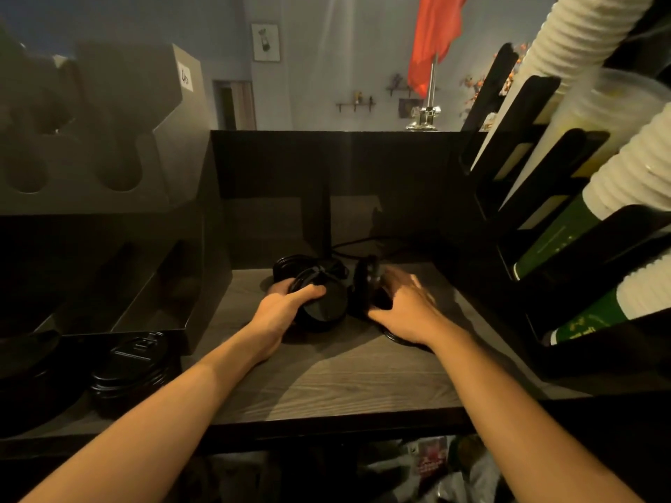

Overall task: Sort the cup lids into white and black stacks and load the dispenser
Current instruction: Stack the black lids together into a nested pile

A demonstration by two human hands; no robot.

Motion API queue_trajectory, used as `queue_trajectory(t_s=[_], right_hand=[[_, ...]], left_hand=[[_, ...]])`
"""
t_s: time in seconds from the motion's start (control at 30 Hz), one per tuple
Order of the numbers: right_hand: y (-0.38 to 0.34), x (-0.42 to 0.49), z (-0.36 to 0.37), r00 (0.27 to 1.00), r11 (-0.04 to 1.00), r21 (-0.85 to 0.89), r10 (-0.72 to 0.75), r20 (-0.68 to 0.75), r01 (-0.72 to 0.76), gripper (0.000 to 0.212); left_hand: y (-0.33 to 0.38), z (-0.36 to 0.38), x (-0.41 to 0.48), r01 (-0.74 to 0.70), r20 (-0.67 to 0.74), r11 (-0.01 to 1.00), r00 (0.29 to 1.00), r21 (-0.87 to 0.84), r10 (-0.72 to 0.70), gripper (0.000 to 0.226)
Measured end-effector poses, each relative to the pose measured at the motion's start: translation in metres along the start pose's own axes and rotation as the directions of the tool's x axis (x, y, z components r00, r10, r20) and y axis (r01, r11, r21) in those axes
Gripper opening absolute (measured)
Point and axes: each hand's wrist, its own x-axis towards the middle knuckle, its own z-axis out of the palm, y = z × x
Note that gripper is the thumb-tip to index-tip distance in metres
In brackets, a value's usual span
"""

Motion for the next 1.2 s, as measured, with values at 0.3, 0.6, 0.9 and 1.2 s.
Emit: queue_trajectory(t_s=[0.3,0.6,0.9,1.2], right_hand=[[-0.010,0.005,0.009,0.998,0.992,-0.130,0.006,0.056,0.001,0.050],[-0.015,0.005,0.011,1.000,0.989,-0.145,0.006,0.008,-0.004,0.056],[-0.019,0.005,0.009,0.999,0.994,-0.105,0.046,0.028,-0.043,0.052],[-0.025,0.007,0.005,0.995,0.992,-0.123,-0.027,0.097,0.039,0.053]], left_hand=[[-0.003,-0.001,0.007,0.021,-0.034,1.000,0.999,-0.015,-0.022,0.047],[0.001,0.003,0.009,0.037,-0.115,0.997,0.992,-0.075,-0.045,0.071],[0.001,0.000,0.008,-0.002,-0.106,0.998,0.994,-0.056,-0.004,0.064],[0.003,-0.017,0.011,-0.050,-0.277,0.995,0.961,-0.088,0.023,0.031]])
